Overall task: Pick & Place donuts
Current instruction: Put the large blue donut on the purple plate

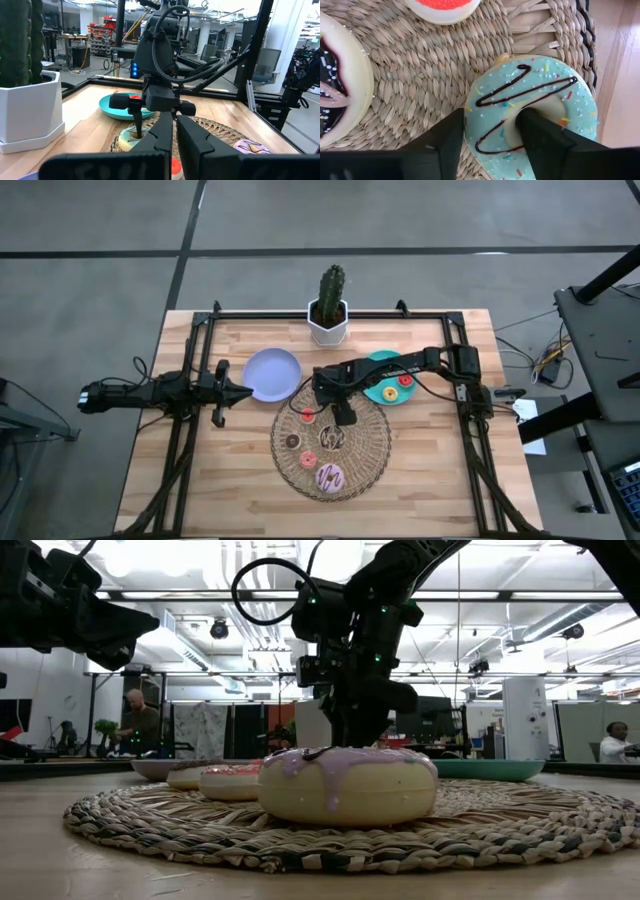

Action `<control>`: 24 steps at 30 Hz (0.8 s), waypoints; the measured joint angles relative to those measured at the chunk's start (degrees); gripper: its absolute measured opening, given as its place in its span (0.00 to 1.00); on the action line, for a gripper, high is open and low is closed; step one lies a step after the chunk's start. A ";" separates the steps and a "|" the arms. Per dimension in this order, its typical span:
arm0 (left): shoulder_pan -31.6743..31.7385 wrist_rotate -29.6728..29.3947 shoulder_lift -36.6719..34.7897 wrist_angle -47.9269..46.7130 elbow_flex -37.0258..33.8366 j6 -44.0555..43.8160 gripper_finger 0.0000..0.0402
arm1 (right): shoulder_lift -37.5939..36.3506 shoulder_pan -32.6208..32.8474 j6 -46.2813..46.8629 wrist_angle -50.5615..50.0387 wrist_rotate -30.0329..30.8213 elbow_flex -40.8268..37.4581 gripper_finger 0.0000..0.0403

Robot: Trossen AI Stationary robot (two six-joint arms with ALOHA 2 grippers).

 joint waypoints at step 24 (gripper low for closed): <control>0.00 0.04 -0.02 0.00 -0.01 -0.01 0.00 | -2.21 -1.60 0.22 -0.39 -0.04 8.44 0.29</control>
